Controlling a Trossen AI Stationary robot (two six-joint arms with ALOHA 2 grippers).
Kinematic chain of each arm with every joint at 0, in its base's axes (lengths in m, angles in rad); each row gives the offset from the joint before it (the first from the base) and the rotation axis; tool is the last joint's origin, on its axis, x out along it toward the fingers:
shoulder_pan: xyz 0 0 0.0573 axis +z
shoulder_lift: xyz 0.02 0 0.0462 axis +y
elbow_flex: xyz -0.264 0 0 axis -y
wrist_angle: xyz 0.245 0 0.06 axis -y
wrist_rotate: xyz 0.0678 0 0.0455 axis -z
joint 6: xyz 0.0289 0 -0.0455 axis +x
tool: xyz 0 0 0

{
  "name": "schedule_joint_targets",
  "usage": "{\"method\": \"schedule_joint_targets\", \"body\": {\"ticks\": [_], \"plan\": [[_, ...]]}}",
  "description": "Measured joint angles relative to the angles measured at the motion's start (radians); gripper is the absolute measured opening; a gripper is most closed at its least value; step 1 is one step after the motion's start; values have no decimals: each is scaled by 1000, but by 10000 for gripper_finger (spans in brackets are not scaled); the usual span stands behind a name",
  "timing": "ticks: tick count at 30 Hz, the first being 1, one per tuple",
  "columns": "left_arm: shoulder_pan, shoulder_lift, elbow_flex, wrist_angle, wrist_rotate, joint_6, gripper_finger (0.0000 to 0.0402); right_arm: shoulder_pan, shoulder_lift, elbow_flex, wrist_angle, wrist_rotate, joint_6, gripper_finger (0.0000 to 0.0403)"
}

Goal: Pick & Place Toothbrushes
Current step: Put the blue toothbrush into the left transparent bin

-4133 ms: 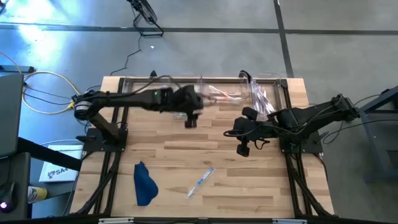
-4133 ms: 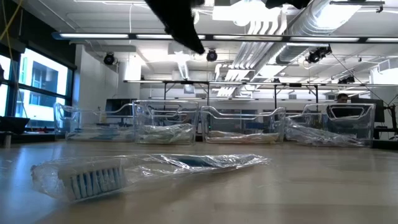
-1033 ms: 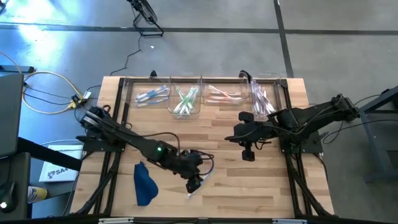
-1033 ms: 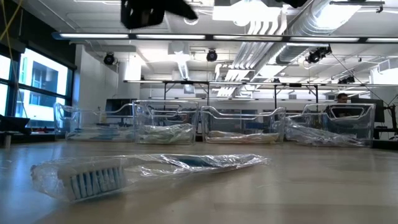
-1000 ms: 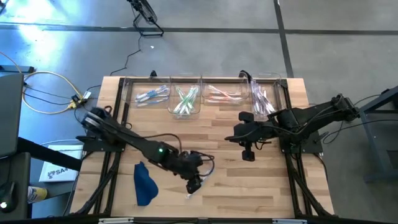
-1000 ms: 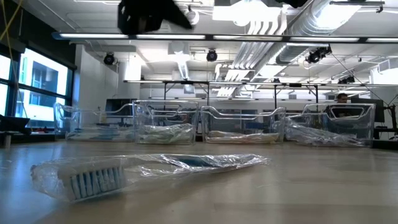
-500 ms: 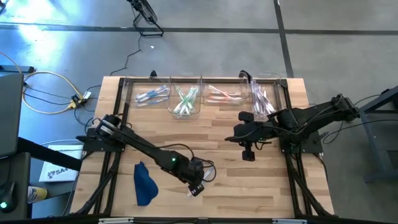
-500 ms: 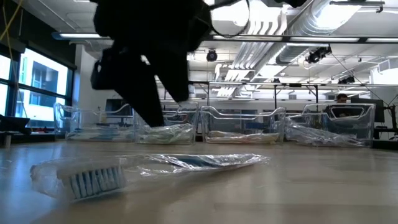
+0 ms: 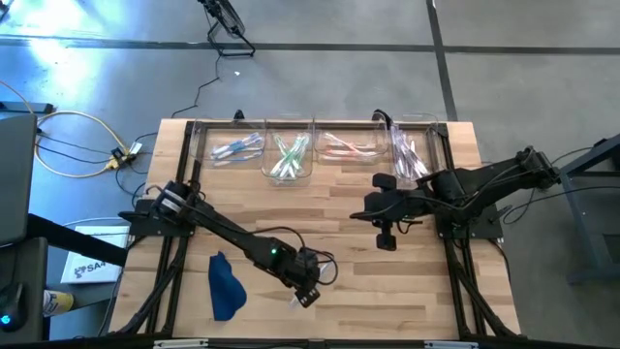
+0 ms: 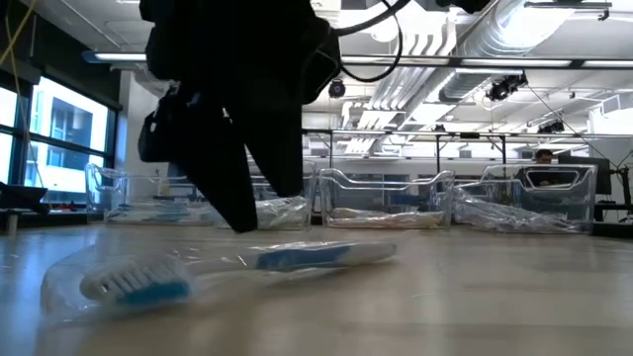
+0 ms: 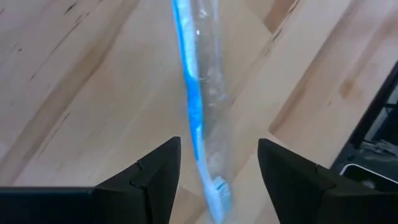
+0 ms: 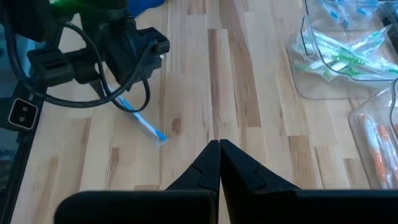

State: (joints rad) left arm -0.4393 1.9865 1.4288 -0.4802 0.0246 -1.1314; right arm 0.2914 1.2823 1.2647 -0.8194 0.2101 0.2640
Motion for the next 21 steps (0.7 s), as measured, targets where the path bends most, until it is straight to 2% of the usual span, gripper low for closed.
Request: {"method": "schedule_joint_targets", "body": {"ticks": [11, 13, 21], "plan": [[-1, 35, -4, -40, 17, -10, 209, 0, 0, -5, 6, 1, 1, 2], [-1, 60, 3, 27, 45, -10, 209, 0, 0, -5, 7, 1, 1, 2], [-6, 85, 4, 34, 62, -18, 209, 0, 0, -5, 8, 0, 1, 2]]}}
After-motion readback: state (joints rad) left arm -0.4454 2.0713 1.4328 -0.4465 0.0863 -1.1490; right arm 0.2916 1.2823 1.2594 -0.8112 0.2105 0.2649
